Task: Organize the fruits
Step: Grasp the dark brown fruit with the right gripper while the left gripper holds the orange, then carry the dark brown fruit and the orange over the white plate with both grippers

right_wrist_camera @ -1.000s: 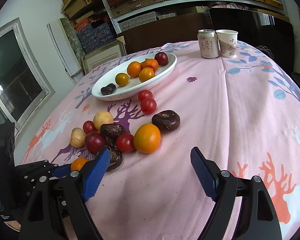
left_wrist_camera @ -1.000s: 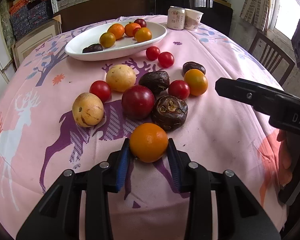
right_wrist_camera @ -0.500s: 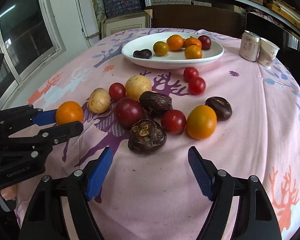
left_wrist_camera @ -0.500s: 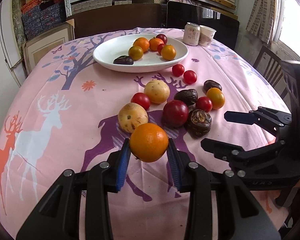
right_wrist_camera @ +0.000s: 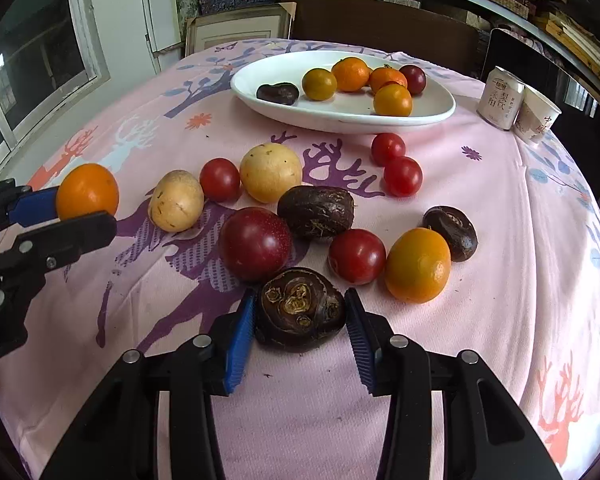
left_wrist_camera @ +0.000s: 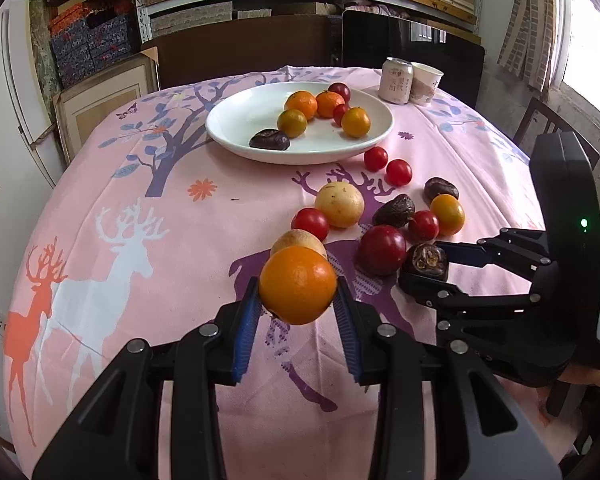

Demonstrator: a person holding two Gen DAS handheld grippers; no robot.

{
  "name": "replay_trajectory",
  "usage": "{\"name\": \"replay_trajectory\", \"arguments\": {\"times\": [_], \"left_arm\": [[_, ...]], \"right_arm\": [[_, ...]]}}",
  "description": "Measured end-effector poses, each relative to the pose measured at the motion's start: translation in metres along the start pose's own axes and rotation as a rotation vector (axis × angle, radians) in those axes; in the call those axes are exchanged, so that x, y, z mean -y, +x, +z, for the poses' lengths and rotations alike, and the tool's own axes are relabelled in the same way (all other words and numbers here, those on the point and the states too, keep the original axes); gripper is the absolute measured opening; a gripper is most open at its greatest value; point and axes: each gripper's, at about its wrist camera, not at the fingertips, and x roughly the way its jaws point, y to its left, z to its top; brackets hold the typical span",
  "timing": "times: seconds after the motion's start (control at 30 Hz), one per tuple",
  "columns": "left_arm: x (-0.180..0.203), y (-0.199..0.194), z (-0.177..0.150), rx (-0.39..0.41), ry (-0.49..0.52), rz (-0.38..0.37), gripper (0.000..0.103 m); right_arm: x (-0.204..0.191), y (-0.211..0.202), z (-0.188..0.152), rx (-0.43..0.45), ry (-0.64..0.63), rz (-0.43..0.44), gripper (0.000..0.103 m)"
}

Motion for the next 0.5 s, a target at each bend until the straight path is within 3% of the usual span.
{"name": "replay_trajectory", "arguments": {"times": [0.5], "left_arm": [[0.007,-0.015,0.032,0.062,0.034,0.030,0.036]], "right_arm": [[0.010,-0.047,0.008,0.130,-0.042,-0.053,0.045]]}}
